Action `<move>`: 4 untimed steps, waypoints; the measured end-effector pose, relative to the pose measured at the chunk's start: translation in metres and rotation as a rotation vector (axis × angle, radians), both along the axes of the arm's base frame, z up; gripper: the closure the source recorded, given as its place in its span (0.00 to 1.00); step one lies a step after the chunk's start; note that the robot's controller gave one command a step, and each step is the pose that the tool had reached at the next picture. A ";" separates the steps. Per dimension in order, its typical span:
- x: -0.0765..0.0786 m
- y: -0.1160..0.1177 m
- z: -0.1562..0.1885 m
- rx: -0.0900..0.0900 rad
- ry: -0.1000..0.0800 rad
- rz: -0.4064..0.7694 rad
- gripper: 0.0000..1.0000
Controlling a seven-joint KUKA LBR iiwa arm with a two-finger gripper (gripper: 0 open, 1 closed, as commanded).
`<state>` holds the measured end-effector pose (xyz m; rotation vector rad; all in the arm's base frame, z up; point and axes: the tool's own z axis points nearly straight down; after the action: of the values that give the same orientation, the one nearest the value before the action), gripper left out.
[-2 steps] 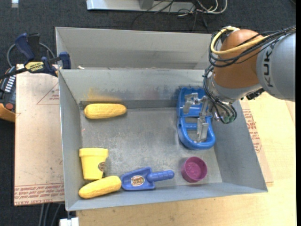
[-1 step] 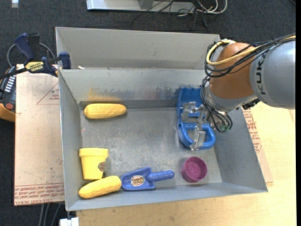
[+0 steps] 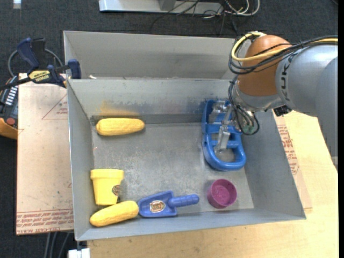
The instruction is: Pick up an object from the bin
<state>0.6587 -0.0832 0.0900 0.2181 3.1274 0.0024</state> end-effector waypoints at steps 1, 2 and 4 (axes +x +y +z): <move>-0.010 -0.014 -0.018 0.003 0.011 0.086 0.00; -0.016 -0.014 -0.016 0.004 0.002 -0.226 1.00; -0.016 -0.014 -0.016 0.004 0.002 -0.225 1.00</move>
Offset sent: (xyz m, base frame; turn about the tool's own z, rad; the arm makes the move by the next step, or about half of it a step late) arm -0.0157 -0.0166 -0.0152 0.2301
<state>0.6432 -0.0972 0.0744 0.5689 3.0848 0.0072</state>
